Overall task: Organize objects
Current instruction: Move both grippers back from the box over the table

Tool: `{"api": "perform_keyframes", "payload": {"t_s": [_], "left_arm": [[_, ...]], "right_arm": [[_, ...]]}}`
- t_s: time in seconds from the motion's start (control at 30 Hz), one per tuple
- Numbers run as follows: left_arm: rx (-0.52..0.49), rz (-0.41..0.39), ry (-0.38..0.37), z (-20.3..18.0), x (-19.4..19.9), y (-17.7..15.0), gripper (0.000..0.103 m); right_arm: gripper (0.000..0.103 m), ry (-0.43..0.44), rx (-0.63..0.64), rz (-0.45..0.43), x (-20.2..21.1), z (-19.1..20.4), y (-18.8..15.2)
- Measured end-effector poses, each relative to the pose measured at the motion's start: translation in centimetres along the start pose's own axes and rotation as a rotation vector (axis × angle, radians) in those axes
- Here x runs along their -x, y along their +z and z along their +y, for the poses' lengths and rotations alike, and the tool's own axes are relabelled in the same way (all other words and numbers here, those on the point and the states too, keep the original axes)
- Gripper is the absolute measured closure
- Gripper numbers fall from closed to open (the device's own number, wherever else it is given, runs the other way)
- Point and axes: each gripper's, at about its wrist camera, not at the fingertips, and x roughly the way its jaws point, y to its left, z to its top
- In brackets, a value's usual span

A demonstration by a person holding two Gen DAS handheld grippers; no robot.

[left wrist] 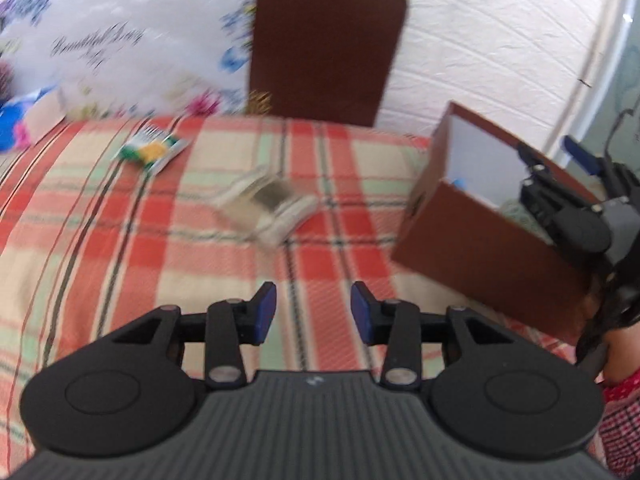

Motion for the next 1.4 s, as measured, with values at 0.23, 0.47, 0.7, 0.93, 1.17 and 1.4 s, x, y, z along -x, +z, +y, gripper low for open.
{"api": "perform_keyframes", "payload": {"t_s": [0.23, 0.47, 0.7, 0.93, 1.17, 1.4], "left_arm": [[0.032, -0.019, 0.004, 3.0, 2.5, -1.2, 0.058], [0.045, -0.027, 0.032, 4.5, 2.4, -2.3, 0.057], [0.051, -0.005, 0.117, 7.7, 3.0, -3.9, 0.057], [0.062, -0.005, 0.22, 12.0, 4.2, -5.3, 0.056], [0.076, 0.014, 0.225, 13.8, 3.2, -6.5, 0.056], [-0.018, -0.042, 0.271, 13.0, 1.8, -6.9, 0.043]], "right_arm": [[0.04, 0.075, 0.037, 0.026, 1.6, -3.7, -1.6], [0.024, 0.047, -0.099, -0.139, 8.4, -5.3, 3.2], [0.021, 0.352, -0.21, -0.11, 13.3, 3.0, 5.8], [0.024, 0.521, -0.348, 0.199, 14.3, 11.4, 2.8], [0.025, 0.48, -0.428, 0.459, 13.0, 13.3, -0.9], [0.018, 0.489, -0.357, 0.469, 13.9, 14.9, -1.6]]}}
